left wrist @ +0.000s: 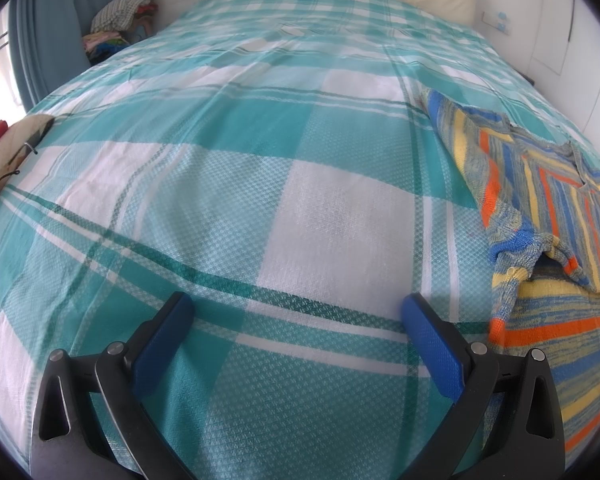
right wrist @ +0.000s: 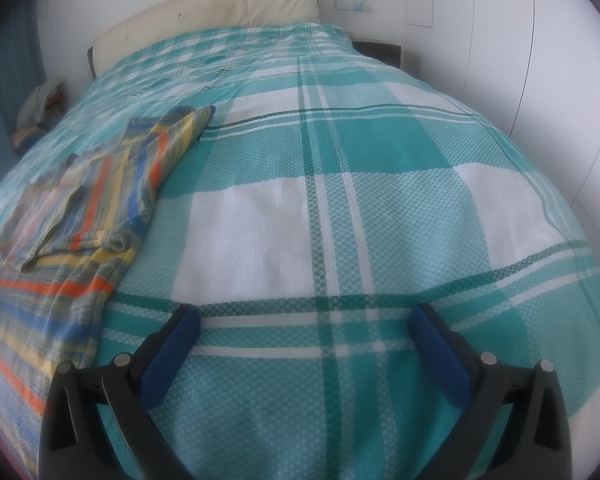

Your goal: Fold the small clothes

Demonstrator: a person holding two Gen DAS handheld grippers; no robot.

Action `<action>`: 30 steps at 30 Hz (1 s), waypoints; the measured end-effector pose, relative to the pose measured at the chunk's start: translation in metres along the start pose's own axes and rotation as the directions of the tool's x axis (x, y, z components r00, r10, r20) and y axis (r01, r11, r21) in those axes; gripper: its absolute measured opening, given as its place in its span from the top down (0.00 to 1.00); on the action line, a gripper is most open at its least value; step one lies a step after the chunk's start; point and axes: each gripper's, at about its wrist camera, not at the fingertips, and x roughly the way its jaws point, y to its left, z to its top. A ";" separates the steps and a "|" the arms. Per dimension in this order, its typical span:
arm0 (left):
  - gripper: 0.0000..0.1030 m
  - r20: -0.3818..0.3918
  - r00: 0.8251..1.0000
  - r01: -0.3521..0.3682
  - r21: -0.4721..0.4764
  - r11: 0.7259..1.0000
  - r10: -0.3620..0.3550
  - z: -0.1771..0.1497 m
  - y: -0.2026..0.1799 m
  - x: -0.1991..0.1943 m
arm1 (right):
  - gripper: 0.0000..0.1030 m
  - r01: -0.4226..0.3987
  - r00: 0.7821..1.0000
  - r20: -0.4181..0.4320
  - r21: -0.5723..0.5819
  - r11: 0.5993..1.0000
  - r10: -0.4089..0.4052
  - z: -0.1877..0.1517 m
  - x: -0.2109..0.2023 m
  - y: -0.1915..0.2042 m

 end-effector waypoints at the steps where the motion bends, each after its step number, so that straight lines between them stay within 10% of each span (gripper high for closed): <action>1: 0.00 0.000 1.000 0.000 0.000 1.000 0.000 0.000 0.000 0.000 | 0.00 0.000 1.000 0.002 0.000 1.000 0.000 0.000 0.000 0.000; 17: 0.00 -0.041 0.999 0.017 -0.006 1.000 -0.017 0.004 0.006 -0.001 | 0.00 0.005 1.000 -0.014 -0.006 1.000 -0.005 0.001 0.002 0.001; 23: 0.03 -0.043 0.991 0.126 -0.017 0.992 -0.127 -0.021 0.023 -0.080 | 0.01 -0.101 0.994 -0.048 -0.066 0.993 0.098 0.006 -0.043 -0.002; 27: 0.02 -0.113 0.947 0.305 0.036 0.952 -0.300 -0.077 0.018 -0.153 | 0.01 -0.267 0.962 -0.099 -0.131 0.955 0.255 -0.021 -0.113 0.004; 30: 0.02 -0.201 0.932 0.317 0.055 0.947 -0.300 -0.125 0.003 -0.177 | 0.01 -0.400 0.899 -0.231 -0.095 0.911 0.371 -0.057 -0.146 0.011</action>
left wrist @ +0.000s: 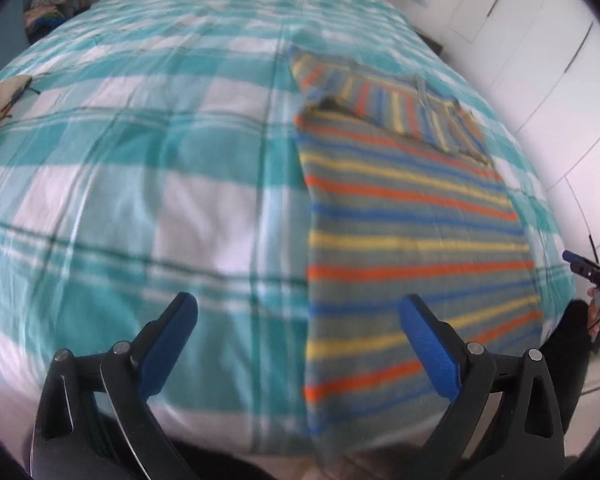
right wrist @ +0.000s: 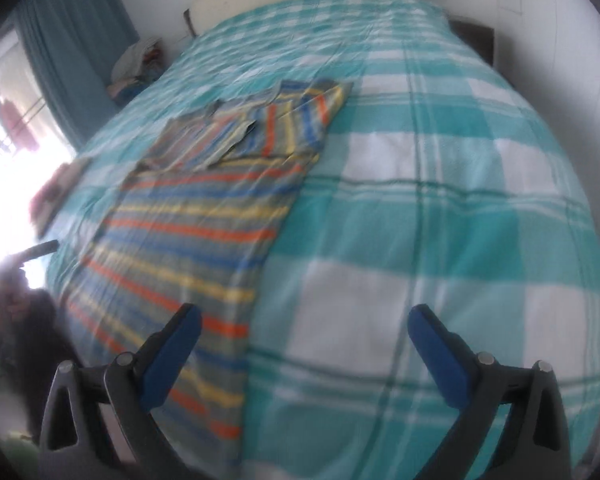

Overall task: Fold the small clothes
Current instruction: 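Grasp the sweater hem with both grippers and lift it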

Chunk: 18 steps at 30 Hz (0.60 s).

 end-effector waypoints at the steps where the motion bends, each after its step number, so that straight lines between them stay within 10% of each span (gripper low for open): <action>1: 0.02 -0.033 0.999 0.002 -0.008 1.000 -0.002 -0.013 -0.005 0.003 | 0.01 -0.034 0.999 -0.038 0.012 0.999 0.034 -0.013 -0.001 0.007; 11: 0.48 -0.170 0.985 0.009 -0.040 0.999 -0.016 -0.057 -0.028 0.029 | 0.32 -0.078 0.969 -0.219 0.160 0.984 0.113 -0.101 0.040 0.035; 12: 0.62 -0.185 0.983 0.013 -0.034 0.999 -0.019 -0.058 -0.030 0.031 | 0.38 -0.068 0.972 -0.212 0.171 0.983 0.104 -0.102 0.043 0.035; 14: 0.89 -0.219 0.975 0.018 -0.019 1.000 -0.022 -0.059 -0.033 0.035 | 0.94 -0.054 0.972 -0.218 0.168 0.984 0.090 -0.102 0.048 0.039; 18: 0.95 -0.215 0.973 0.068 -0.057 0.996 -0.079 -0.055 -0.028 0.025 | 0.95 -0.081 0.971 -0.210 0.160 0.984 0.114 -0.096 0.040 0.045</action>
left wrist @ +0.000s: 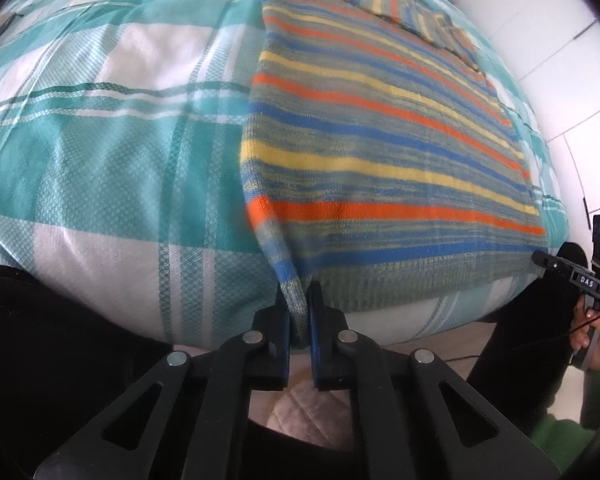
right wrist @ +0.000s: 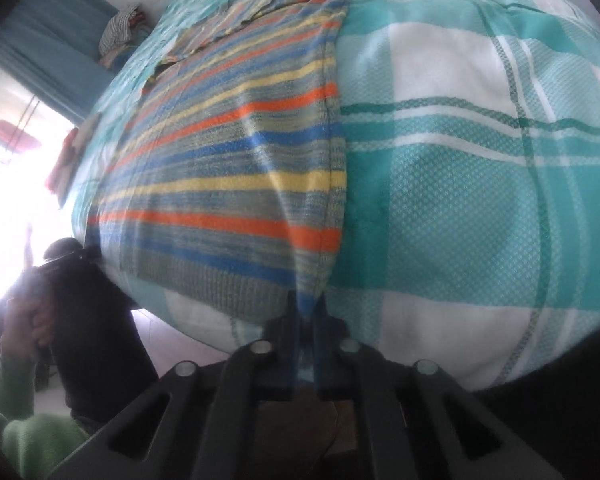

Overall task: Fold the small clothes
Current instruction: 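Grasp the sweater hem with both grippers and lift it, then fold the held hem up over the sweater body with both grippers, release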

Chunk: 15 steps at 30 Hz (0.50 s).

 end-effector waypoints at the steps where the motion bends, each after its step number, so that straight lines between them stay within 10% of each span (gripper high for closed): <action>1: 0.95 0.016 0.999 0.034 -0.013 0.999 -0.034 0.002 0.001 -0.007 | 0.95 -0.019 1.000 0.022 0.004 1.000 0.019 0.003 -0.008 0.001; 7: 0.96 0.211 0.952 0.242 -0.068 0.968 -0.223 0.047 0.010 -0.055 | 0.95 -0.134 0.965 0.229 0.001 0.991 0.131 0.052 -0.063 0.006; 15: 0.96 0.417 0.891 0.201 -0.014 0.980 -0.177 0.212 0.004 -0.056 | 0.95 -0.046 0.917 0.394 -0.048 0.998 0.061 0.215 -0.050 -0.004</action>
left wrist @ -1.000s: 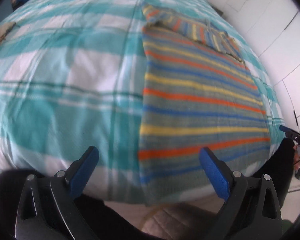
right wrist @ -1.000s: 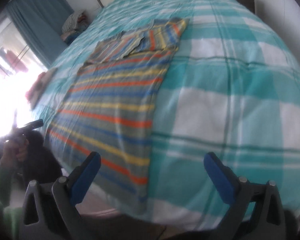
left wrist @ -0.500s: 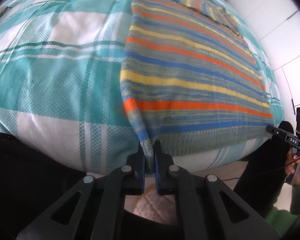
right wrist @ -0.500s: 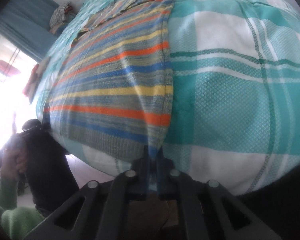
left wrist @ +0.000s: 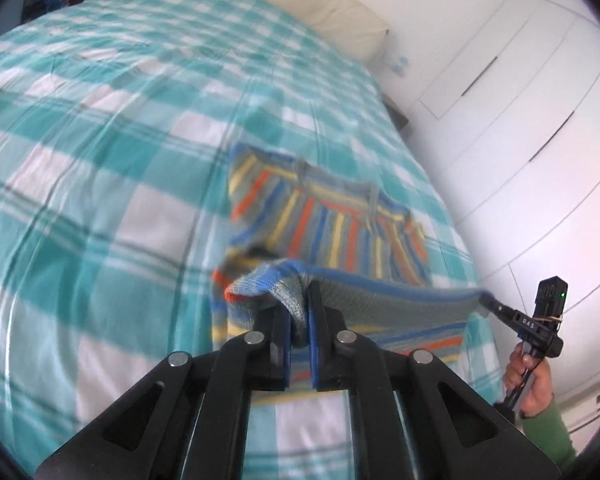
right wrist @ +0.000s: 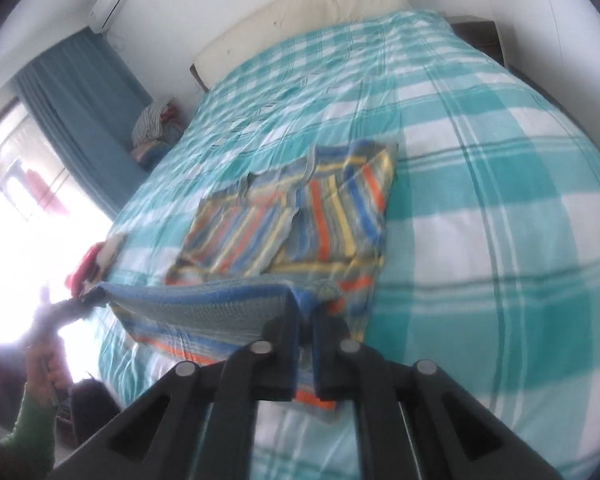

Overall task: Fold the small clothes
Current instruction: 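Fold the held hem up over the sweater body with both grippers, release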

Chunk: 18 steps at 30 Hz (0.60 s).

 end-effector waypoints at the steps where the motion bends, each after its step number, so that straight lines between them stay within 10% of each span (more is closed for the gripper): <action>1: 0.96 0.007 1.000 -0.015 0.002 1.000 0.015 0.016 0.001 0.014 | 0.95 0.009 1.000 0.013 0.005 1.000 -0.009 0.017 0.014 -0.005; 11: 0.94 -0.033 0.988 -0.151 0.004 0.989 0.151 0.105 0.022 0.145 | 0.95 0.093 0.995 0.021 0.037 0.995 -0.094 0.124 0.132 -0.051; 16: 0.35 -0.022 0.972 -0.236 -0.158 0.959 0.235 0.133 0.055 0.163 | 0.79 0.071 0.996 0.041 0.172 0.983 -0.079 0.131 0.157 -0.081; 18: 0.32 0.019 0.977 -0.203 -0.201 0.958 0.211 0.137 0.060 0.148 | 0.60 0.084 0.992 0.073 0.208 0.975 -0.101 0.134 0.148 -0.086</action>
